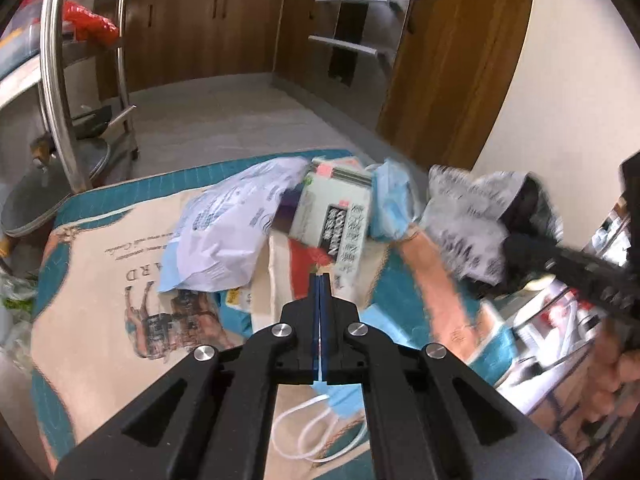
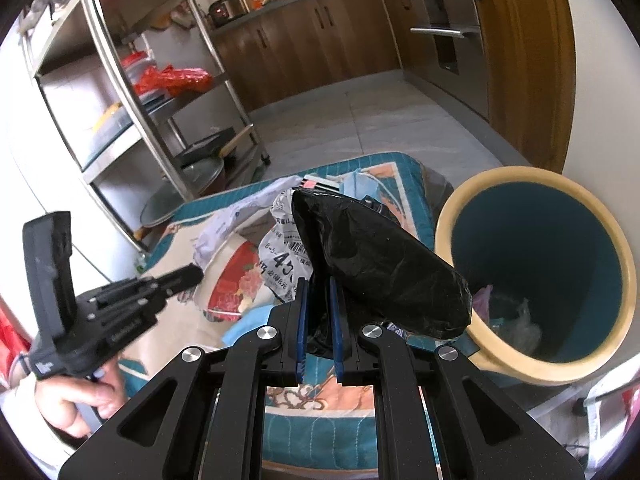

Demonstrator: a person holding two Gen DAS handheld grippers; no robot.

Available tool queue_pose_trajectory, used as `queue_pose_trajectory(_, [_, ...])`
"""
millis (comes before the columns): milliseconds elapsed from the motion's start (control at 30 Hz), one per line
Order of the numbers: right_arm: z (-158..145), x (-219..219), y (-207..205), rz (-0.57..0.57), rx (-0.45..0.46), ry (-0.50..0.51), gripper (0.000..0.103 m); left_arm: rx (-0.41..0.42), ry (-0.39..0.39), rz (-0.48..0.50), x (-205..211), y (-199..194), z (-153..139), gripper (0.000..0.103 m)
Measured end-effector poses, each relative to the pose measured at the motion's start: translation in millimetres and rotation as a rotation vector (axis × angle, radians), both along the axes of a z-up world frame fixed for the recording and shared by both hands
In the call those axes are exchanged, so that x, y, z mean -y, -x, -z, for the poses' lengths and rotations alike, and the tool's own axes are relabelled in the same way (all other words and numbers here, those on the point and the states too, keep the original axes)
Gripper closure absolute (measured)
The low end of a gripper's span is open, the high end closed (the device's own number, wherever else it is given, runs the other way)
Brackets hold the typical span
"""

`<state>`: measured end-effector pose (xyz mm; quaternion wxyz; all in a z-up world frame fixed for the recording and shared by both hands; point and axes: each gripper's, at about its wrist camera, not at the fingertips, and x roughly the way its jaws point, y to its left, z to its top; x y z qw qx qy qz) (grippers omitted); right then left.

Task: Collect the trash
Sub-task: 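Grasp the red-flowered white paper cup with the left gripper, then carry the paper cup with the left gripper while the right carries the black bag over the bin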

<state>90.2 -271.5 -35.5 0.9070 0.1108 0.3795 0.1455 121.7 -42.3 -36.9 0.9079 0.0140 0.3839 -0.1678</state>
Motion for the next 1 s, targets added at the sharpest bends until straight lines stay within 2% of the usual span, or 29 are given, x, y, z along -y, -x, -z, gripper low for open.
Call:
queue_pose_trajectory(33, [0.5, 0.0, -0.5, 0.001, -0.002, 0.000, 0.091, 0.008, -0.034, -0.007, 2.3, 0.5, 1.2, 0.103])
queue_pose_trajectory(67, [0.6, 0.2, -0.4, 0.000, -0.002, 0.000, 0.091, 0.001, -0.034, -0.002, 3.4, 0.3, 2.0, 0.103])
queue_pose_trajectory(100, [0.7, 0.2, -0.1, -0.002, -0.002, 0.000, 0.091, -0.005, -0.044, -0.002, 4.5, -0.2, 3.0, 0.099])
queue_pose_trajectory(167, [0.9, 0.2, 0.0, -0.002, -0.002, 0.001, 0.091, 0.004, -0.070, -0.005, 5.1, -0.6, 4.8, 0.077])
queue_pose_trajectory(233, [1.2, 0.1, 0.1, 0.000, -0.006, -0.004, 0.091, -0.005, -0.051, -0.011, 2.9, -2.4, 6.3, 0.074])
queue_pose_trajectory(400, [1.2, 0.1, 0.7, -0.001, -0.008, -0.003, 0.091, -0.042, -0.014, -0.030, -5.1, -9.0, 11.5, 0.074])
queue_pose_trajectory(633, [0.8, 0.1, 0.8, 0.001, -0.005, -0.003, 0.091, -0.148, 0.108, -0.009, -15.6, -19.0, 25.2, 0.074])
queue_pose_trajectory(700, [1.3, 0.3, 1.1, 0.001, -0.004, -0.003, 0.091, -0.149, 0.113, 0.008, -12.6, -19.0, 25.1, 0.082])
queue_pose_trajectory(733, [1.3, 0.8, 0.7, 0.000, -0.004, -0.002, 0.091, -0.148, 0.111, 0.024, -10.2, -17.7, 24.2, 0.093])
queue_pose_trajectory(767, [1.3, 0.6, 1.0, 0.001, -0.003, -0.001, 0.091, -0.144, 0.105, 0.033, -7.9, -17.2, 23.2, 0.096])
queue_pose_trajectory(833, [1.2, 1.0, 0.8, 0.004, -0.002, -0.004, 0.091, -0.128, 0.096, 0.049, -3.6, -13.9, 20.5, 0.101])
queue_pose_trajectory(1000, [-0.2, 4.4, 0.4, 0.016, 0.002, -0.008, 0.091, -0.077, 0.098, 0.057, 1.5, -10.3, 8.0, 0.101])
